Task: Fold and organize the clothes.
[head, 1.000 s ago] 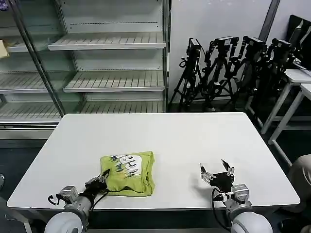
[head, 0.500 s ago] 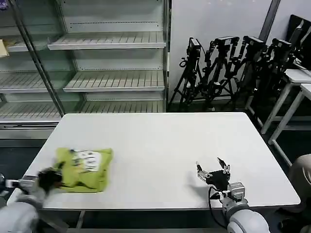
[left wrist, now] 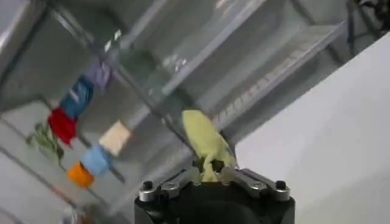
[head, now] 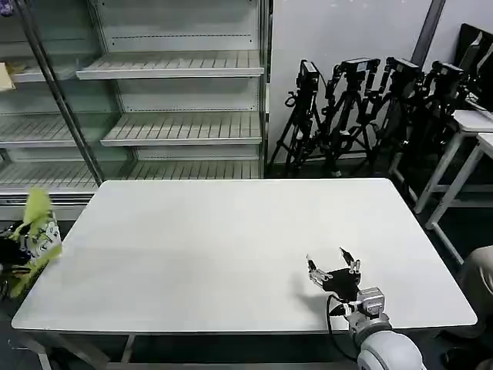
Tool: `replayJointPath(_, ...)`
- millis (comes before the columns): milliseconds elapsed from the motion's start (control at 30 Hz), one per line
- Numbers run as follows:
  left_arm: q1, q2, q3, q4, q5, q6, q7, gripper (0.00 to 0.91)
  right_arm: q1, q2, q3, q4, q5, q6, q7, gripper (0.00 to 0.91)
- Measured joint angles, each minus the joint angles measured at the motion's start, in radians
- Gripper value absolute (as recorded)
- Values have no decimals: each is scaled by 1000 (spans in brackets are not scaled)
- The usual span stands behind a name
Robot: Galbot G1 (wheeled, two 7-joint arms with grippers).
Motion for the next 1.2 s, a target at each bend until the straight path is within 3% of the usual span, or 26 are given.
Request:
replayJointPath(167,-2,-97,128,-89,156,-33,-30,10,-10,-3,12,1,0,1,-1,907)
replayJointPath(433,-62,-286,580,-96,384,-107,-113,20,-8,-3,23,3,-1,1,-3,907)
replayJointPath(633,-144,-384,872,-74,473,-119,-156,20,0,-4,35,3,-1,-4,-3,907)
replayJointPath(1000,-377,-487,1062,39,464,-116,-205,20,-9,-4,62,8,0,-5,-4,907)
replayJointPath(1033,-398,-494,1073,53,456,-117,-207,665,-6,-4,67,8,0,-5,-4,907)
replayJointPath(1067,-422,-501,1083,68,447,-117,-208,907,-5,-4,71,9,1,-5,-4,907)
replayJointPath(1200,-502,-524,1120,102,389,-109,-224,907,8,-11,103,7,8,-5,-7,907)
